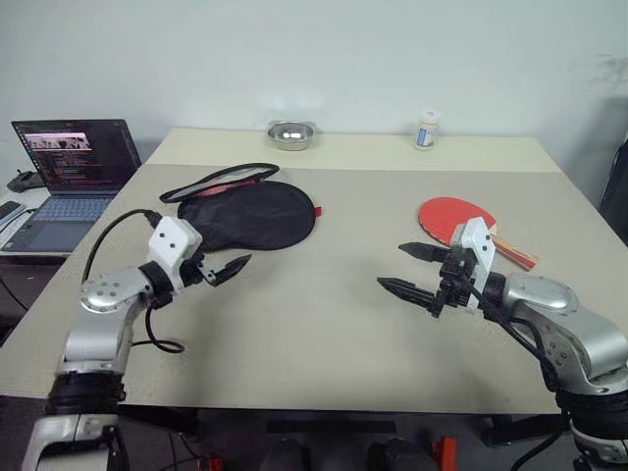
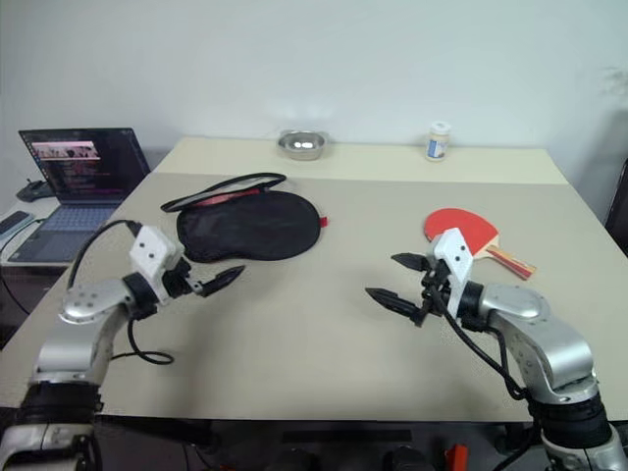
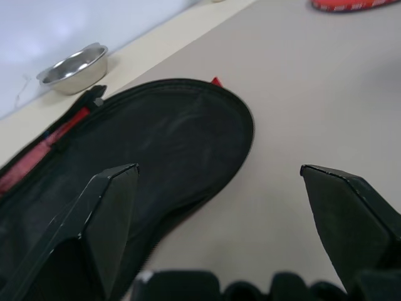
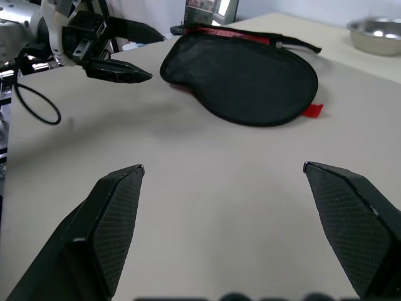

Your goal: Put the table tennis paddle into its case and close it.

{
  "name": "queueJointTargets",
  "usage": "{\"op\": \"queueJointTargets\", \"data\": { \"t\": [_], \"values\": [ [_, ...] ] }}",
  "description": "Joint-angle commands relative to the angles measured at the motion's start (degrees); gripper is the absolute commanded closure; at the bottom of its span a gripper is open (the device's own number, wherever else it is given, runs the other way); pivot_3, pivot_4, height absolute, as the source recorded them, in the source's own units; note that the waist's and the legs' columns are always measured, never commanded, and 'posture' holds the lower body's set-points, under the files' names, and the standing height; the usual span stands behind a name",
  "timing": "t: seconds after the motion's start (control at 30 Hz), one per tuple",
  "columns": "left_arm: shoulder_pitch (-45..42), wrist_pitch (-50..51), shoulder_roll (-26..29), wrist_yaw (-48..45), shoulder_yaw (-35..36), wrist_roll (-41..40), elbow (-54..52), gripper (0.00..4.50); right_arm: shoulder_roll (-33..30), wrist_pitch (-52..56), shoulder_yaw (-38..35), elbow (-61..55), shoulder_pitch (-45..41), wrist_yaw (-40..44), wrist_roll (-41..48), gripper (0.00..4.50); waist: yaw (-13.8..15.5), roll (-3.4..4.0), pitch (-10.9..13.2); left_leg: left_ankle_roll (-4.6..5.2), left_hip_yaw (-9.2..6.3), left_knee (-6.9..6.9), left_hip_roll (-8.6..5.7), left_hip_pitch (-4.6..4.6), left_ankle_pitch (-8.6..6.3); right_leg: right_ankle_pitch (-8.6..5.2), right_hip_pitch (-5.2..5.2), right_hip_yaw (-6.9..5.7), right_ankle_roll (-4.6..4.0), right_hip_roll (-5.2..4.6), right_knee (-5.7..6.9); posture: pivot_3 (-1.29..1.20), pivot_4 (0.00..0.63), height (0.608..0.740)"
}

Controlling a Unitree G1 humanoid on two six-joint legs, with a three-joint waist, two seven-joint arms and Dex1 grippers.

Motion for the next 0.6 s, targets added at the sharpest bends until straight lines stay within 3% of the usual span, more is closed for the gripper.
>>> {"op": "queueJointTargets", "data": {
  "t": [0.03,0.27,0.6],
  "values": [
    [-4.9,-6.6,2.2,-1.7,-1.3,3.7,8.0,0.0,-1.4,-0.8,0.5,-4.4,-0.9,0.3,0.2,0.02,0.0,0.0,0.0,0.0,0.0,0.01,0.0,0.0,0.0,0.0,0.0,0.0,0.0,0.0,0.01,0.0,0.15,0.74],
    [-13.7,-14.6,1.4,-2.2,-6.2,10.5,25.7,0.0,-2.0,-3.5,2.6,-4.5,-0.4,0.6,-1.4,0.02,-0.1,-0.01,0.0,0.0,0.04,-0.01,-0.07,-0.04,0.0,0.0,-0.09,-0.02,0.0,0.06,0.03,0.0,0.15,0.74],
    [-23.1,-19.4,-0.7,5.8,-8.0,16.4,43.4,0.0,0.0,-5.5,2.8,-2.4,-0.1,-0.5,-2.6,0.02,-0.1,-0.08,0.0,0.0,0.07,0.01,-0.08,-0.09,0.0,0.0,-0.13,-0.07,0.0,0.05,0.08,0.0,0.15,0.74]
  ]
}}
